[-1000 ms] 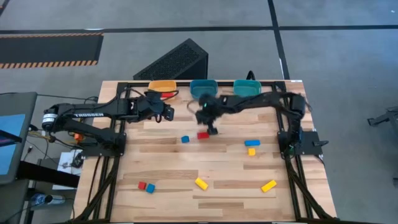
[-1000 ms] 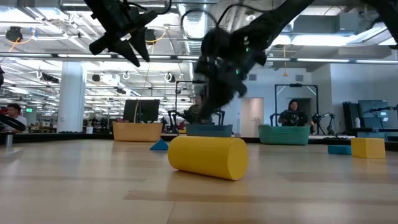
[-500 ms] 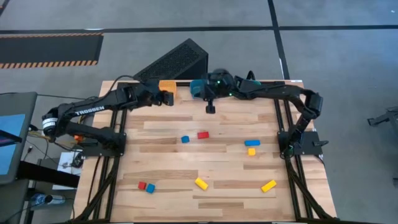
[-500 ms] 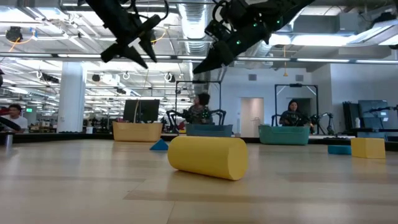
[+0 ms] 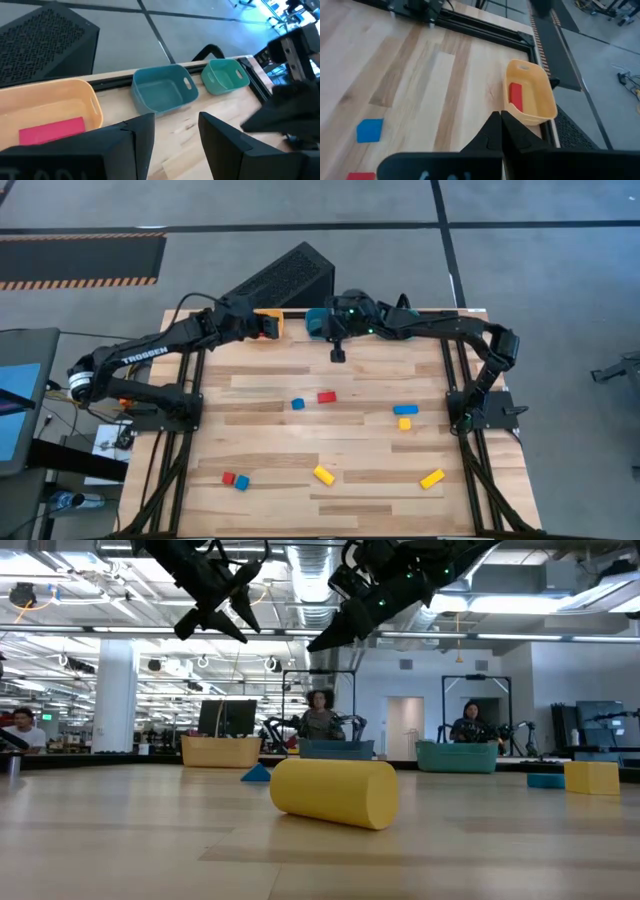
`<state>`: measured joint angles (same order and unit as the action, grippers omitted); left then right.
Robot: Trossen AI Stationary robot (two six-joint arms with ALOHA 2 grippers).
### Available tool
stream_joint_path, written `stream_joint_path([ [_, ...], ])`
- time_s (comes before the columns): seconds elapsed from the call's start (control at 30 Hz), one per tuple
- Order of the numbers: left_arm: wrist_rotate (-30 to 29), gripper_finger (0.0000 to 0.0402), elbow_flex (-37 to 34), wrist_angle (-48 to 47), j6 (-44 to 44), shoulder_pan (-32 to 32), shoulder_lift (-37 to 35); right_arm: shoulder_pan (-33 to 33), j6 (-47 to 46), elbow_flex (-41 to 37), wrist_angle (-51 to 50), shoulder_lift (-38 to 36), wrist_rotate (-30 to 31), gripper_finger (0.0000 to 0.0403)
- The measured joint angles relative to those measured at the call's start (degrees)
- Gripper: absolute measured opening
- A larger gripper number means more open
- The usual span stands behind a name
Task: Sort & place blocks by color
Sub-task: Put the right red block into the yellow container
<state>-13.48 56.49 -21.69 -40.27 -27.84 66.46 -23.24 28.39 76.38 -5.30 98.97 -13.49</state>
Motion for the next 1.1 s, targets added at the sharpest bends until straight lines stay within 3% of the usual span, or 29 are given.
stream_joint_path([
  [0.27, 2.7, 0.0141, 0.0, 14.6, 3.5, -2.7, 1.2, 0.7, -11.2, 0.0, 2.2, 6.2, -0.2, 0.0013],
  [0.53, 4.4, 0.0141, 0.0, 10.9, 3.8, -2.7, 0.6, 2.4, -17.9, 0.0, -1.8, 5.8, -2.6, 0.0057],
  [0.7, 5.5, 0.0141, 0.0, 9.4, 3.4, -1.2, 0.7, 3.9, -16.0, 0.0, -2.7, 9.6, -3.1, 0.0101],
  [0.9, 5.3, 0.0141, 0.0, 5.5, 4.6, 1.5, 0.7, 6.4, -17.3, 0.1, -5.3, 15.2, -2.3, 0.0185],
  [1.1, 5.2, 0.0141, 0.0, 3.3, 7.4, 2.9, 0.7, 9.1, -18.9, -0.1, -13.9, 16.5, -0.9, 0.0242],
])
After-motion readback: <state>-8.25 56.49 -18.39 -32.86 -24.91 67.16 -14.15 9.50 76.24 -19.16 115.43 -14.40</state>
